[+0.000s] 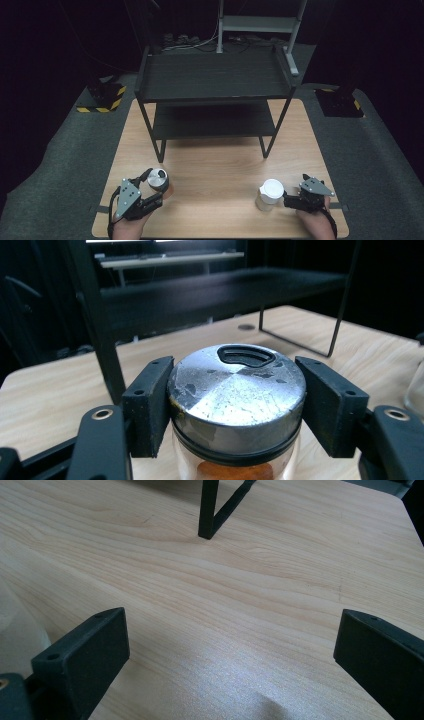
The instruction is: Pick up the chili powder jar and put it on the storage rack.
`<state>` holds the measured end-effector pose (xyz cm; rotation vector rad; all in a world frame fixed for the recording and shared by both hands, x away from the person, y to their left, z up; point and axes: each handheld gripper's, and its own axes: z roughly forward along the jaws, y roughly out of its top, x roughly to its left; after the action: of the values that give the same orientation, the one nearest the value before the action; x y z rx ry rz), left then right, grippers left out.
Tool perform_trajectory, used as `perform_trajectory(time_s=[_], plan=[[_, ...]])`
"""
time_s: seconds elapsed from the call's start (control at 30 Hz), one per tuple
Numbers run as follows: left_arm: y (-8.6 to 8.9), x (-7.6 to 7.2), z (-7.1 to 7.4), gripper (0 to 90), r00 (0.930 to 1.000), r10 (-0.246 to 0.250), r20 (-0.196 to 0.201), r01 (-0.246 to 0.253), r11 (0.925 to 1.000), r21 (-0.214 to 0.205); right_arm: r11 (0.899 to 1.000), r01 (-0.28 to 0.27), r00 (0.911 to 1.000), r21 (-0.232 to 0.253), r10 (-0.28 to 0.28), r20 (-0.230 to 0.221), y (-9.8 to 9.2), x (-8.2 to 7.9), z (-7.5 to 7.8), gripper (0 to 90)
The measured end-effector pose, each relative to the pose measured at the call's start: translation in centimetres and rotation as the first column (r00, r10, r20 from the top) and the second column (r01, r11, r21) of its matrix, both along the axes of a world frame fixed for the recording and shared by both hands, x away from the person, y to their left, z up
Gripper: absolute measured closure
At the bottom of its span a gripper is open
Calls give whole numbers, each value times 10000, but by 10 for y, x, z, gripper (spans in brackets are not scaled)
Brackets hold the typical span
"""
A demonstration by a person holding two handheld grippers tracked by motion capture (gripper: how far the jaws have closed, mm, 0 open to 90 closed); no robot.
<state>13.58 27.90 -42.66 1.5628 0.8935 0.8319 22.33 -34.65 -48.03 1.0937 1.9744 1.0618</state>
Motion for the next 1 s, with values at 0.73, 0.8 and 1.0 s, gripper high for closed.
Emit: perform_trajectory(time_s=[0.73, 0.8, 1.0], plan=[[-5, 15, 60, 347, 9937, -103, 1114, 99, 9999, 47, 10000, -8, 10000, 63, 8, -19, -1, 0, 0, 6], [-4, 16, 64, 347, 9931, -78, 1172, 78, 10000, 2, 10000, -7, 10000, 64, 7, -14, -1, 0, 0, 6], [-1, 20, 76, 347, 9905, -13, 1376, 35, 9999, -159, 10000, -10, 10000, 71, 10, -18, -1, 0, 0, 6]])
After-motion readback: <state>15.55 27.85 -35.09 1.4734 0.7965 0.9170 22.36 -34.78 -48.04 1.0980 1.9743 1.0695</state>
